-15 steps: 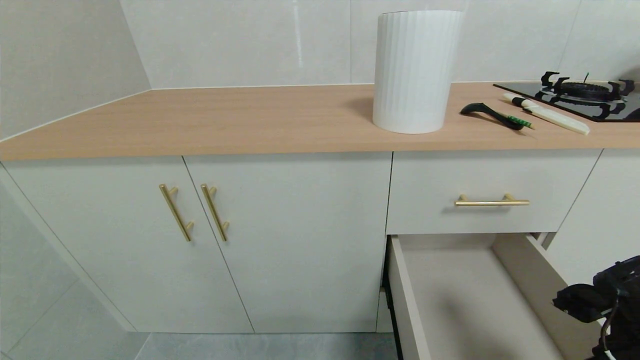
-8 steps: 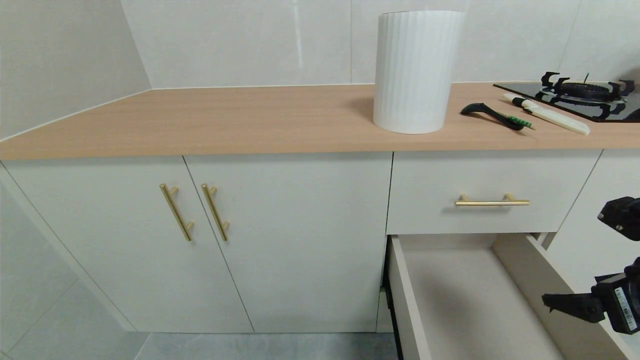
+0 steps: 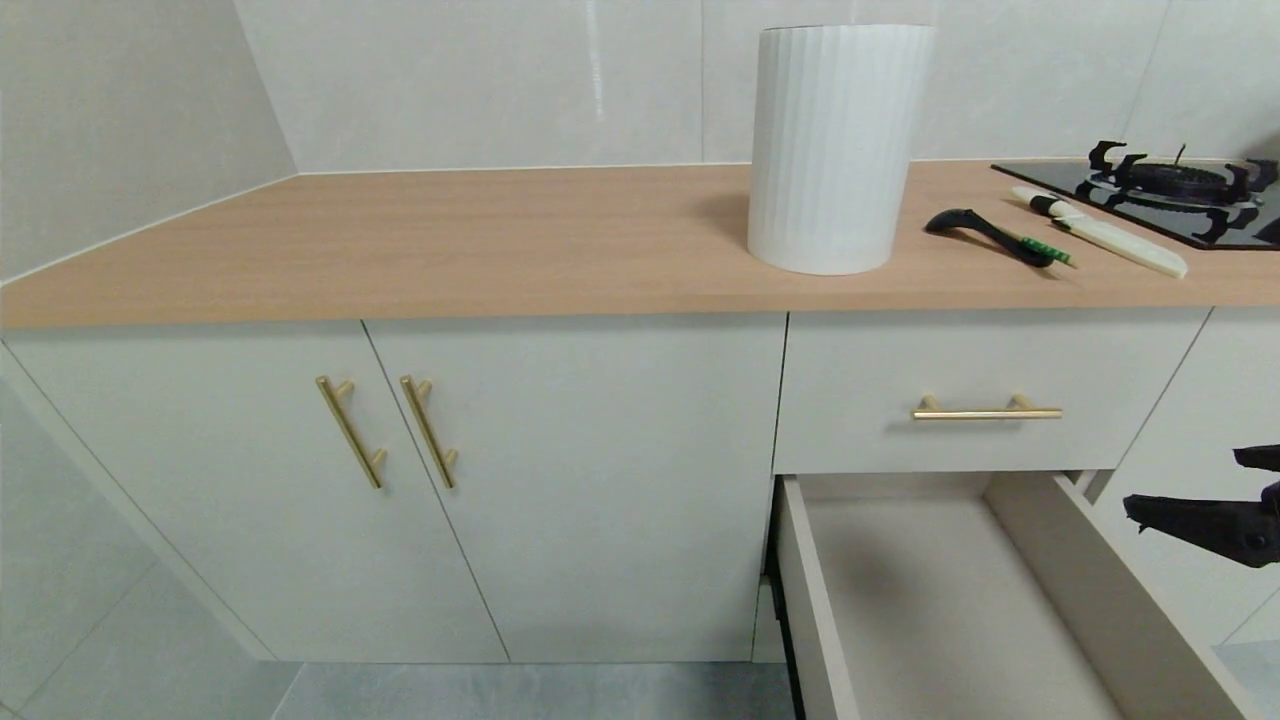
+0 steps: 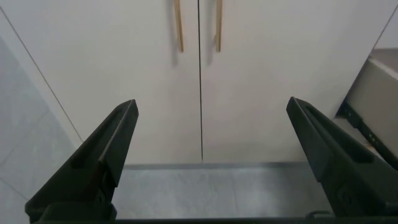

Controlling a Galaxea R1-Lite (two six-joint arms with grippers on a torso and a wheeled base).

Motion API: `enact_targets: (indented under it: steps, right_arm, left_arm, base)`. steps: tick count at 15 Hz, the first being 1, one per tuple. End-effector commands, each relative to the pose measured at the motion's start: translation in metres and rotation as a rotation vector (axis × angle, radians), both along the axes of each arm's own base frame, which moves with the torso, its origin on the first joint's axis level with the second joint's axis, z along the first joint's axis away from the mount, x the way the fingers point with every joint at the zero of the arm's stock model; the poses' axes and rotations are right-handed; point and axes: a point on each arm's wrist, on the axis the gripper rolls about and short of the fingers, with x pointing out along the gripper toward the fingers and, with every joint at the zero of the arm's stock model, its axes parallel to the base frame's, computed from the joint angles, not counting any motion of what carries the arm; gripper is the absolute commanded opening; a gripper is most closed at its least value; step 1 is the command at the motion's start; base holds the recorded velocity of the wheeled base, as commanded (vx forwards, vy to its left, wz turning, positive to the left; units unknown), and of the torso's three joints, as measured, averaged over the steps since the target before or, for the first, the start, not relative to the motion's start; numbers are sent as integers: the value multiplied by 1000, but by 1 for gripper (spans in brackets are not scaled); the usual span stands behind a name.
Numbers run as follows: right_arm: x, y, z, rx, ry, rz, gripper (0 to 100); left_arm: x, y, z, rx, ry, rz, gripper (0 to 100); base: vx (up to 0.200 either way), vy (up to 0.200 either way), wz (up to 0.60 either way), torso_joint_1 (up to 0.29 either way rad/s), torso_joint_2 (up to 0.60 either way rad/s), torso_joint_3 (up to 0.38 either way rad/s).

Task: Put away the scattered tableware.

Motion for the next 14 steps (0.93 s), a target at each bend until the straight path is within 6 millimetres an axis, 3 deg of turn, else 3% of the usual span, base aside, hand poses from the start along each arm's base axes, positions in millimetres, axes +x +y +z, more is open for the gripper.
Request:
enact_targets:
  steps: [1,5,6,9,12,14]
  right_arm:
    - [1,0,11,7,-44,3,100]
    - [13,2,34,24,-107,-1,100]
    - [25,0,40,28,-122,-24,100]
    - [77,-5,51,55,-183,-105,100]
    - [141,-8,45,43,-156,-152,100]
    - [169,-4,42,89,-126,-174,100]
  left_arm:
    - [0,0,1,0,-3,1,100]
    - [0,0,1,0,-3,1,100]
    - [0,0,1,0,-3,2,100]
    - [0,0,1,0,-3,1,100]
    - [0,0,1,0,-3,1,100]
    - [0,0,1,0,-3,1,100]
  base:
    - [0,0,0,76,-330,-359]
    - [0,0,0,87,-528,-349]
    - [0,0,0,134,-461,-334]
    - [0,0,0,85,-310,-214]
    - [0,0,0,12,-27,-24]
    - [0,0,0,0,0,0]
